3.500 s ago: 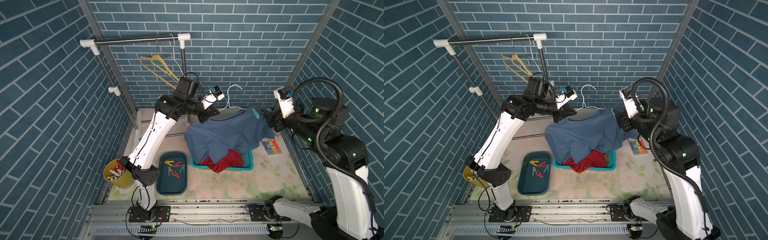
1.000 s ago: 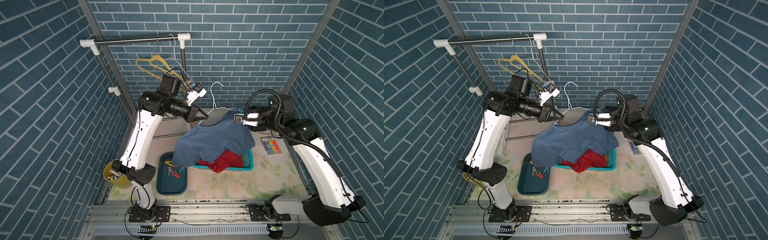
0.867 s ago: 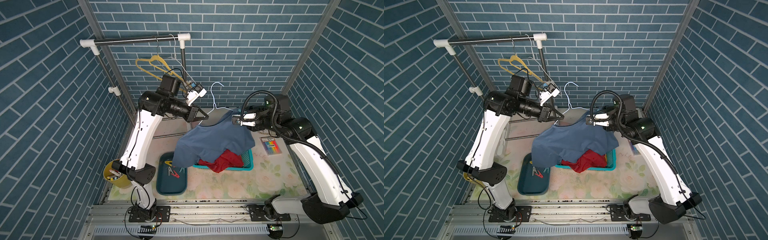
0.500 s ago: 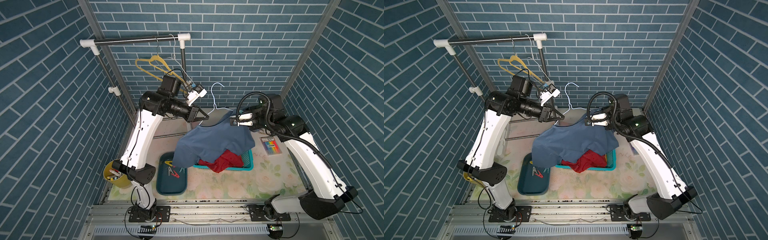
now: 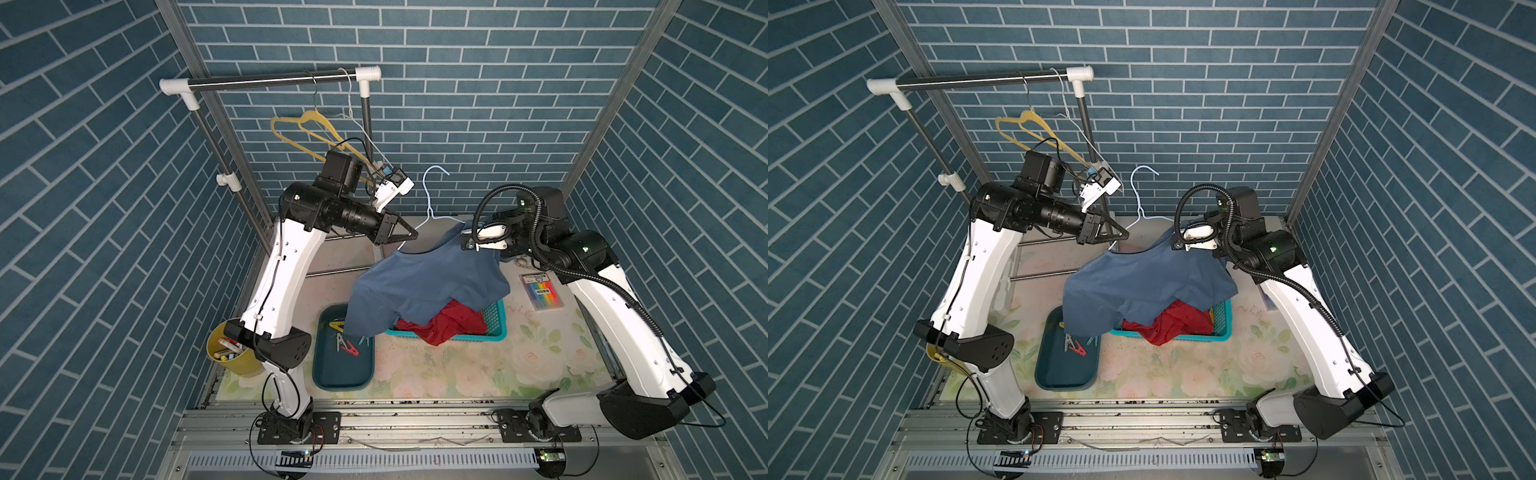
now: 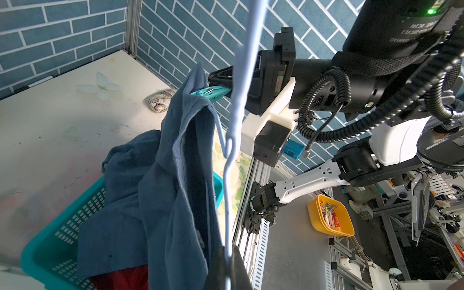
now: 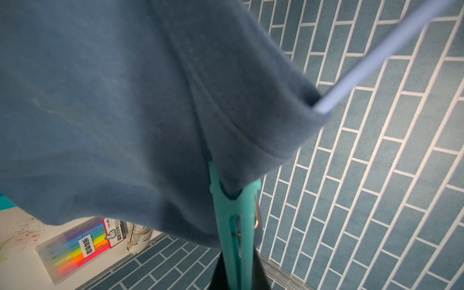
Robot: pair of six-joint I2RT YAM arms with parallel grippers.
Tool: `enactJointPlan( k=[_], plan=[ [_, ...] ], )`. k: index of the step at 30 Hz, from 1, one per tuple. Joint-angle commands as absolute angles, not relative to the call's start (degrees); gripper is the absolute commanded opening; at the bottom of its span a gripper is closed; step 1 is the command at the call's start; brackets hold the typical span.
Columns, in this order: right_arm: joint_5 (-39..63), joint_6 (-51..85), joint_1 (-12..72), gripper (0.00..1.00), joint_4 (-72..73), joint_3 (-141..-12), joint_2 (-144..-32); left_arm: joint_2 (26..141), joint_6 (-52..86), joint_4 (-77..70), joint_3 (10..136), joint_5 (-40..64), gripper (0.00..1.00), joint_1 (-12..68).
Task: Remove the clothespins securing t-shirts to the hanger
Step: Remove the clothespin from the hanger, then place the hanger in the basket.
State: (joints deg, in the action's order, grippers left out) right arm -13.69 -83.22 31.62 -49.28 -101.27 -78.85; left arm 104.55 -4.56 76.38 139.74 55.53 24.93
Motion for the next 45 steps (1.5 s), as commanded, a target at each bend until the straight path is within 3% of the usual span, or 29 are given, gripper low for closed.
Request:
enactJointPlan(
  k=[1,19,23,30,34,39,45],
  plan=[
    [-13.01,-81.76,32.01,0.0,-49.83,-102.51,-77.88,104.81,-6.04,75.4,139.91,56.03,0.0,24.63],
    [-17.05,-73.47,27.2,0.0,-51.77,-100.3,-72.2,109.13,-9.68,74.0,142.2,54.52,0.0,25.95],
    [-13.43,-67.82,27.16,0.0,-51.85,-101.5,-70.07,112.94,-12.59,74.65,143.79,50.09,0.0,28.62],
    [-7.81,-55.97,27.11,0.0,-52.03,-100.07,-66.91,120.32,-14.07,69.09,146.26,56.2,0.0,33.74],
    [-4.4,-49.46,27.15,0.0,-50.53,-96.09,-64.72,123.87,-14.09,67.98,146.66,53.6,0.0,35.76],
    [4.59,-35.6,27.16,0.0,-48.03,-88.92,-62.21,125.08,-14.28,70.49,145.17,36.45,0.42,35.7],
    [11.6,-31.29,27.15,0.0,-50.09,-84.07,-61.44,122.19,-14.58,72.39,142.4,24.4,0.59,34.26]
  ],
)
